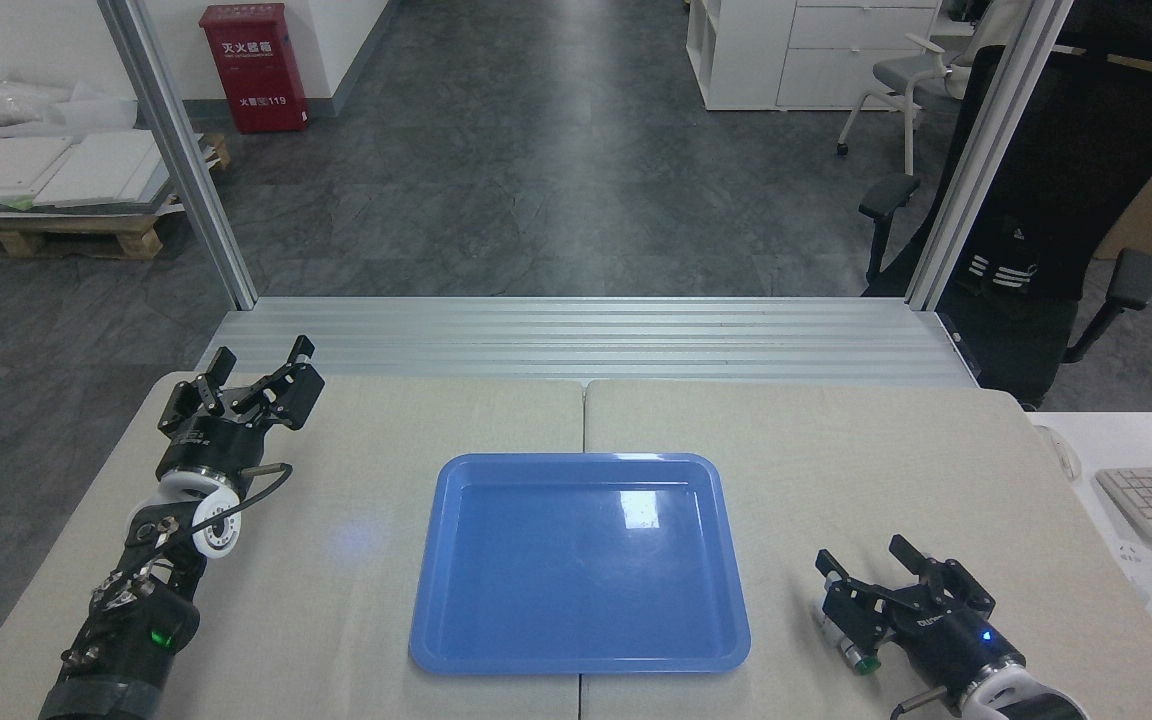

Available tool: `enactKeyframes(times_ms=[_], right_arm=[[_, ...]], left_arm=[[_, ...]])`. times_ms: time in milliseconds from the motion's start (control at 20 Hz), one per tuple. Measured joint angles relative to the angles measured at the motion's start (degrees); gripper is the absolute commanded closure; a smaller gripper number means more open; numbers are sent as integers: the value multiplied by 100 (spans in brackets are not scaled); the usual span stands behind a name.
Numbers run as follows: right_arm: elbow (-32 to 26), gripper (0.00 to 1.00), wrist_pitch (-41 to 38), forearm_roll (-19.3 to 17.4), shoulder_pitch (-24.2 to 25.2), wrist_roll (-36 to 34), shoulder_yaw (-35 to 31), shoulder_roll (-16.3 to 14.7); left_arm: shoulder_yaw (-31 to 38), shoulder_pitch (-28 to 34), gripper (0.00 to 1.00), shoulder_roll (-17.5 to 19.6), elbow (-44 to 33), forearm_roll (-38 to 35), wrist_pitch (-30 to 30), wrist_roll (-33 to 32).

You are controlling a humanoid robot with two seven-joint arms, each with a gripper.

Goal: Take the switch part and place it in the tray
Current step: 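Lower the right gripper onto the white-and-orange switch part, then close the right gripper on the switch part and lift it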

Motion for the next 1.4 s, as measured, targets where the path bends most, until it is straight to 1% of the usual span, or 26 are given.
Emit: enactKeyframes(times_ms=[300, 400, 500, 600, 650, 700, 750, 800, 1000, 1100, 1300, 1400], right_arm=[[10, 3, 63, 383, 145, 4, 176, 34], [24, 5, 78, 441, 167, 11, 191, 43], [38, 11, 87, 530, 200, 12, 231, 51], [59, 26, 169, 695, 220, 14, 296, 55], [67, 31, 208, 761, 231, 14, 330, 58], [72, 40, 257, 830, 241, 14, 372, 58], [80, 44, 303, 886, 258, 14, 417, 60], [82, 46, 333, 924, 265, 15, 445, 61], [85, 67, 470, 1027, 277, 19, 519, 63], [86, 71, 607, 1048, 279, 28, 555, 64], [83, 73, 844, 1049, 266, 47, 516, 64], [76, 73, 914, 1022, 137, 49, 396, 71]], left_arm=[[-1, 3, 0, 0, 1, 0, 0, -1], [-1, 2, 0, 0, 0, 0, 0, -2], [-1, 2, 0, 0, 0, 0, 0, -2], [-3, 2, 0, 0, 1, 0, 0, -2], [-2, 1, 0, 0, 1, 0, 0, -2], [-1, 2, 0, 0, 1, 0, 0, -2], [2, 1, 0, 0, 1, 0, 0, -2], [1, 1, 0, 0, 1, 0, 0, -2], [-1, 1, 0, 0, 1, 0, 0, -2], [-1, 1, 0, 0, 1, 0, 0, -2], [-2, 2, 0, 0, 1, 0, -1, -2], [-2, 1, 0, 0, 1, 0, 0, -2]])
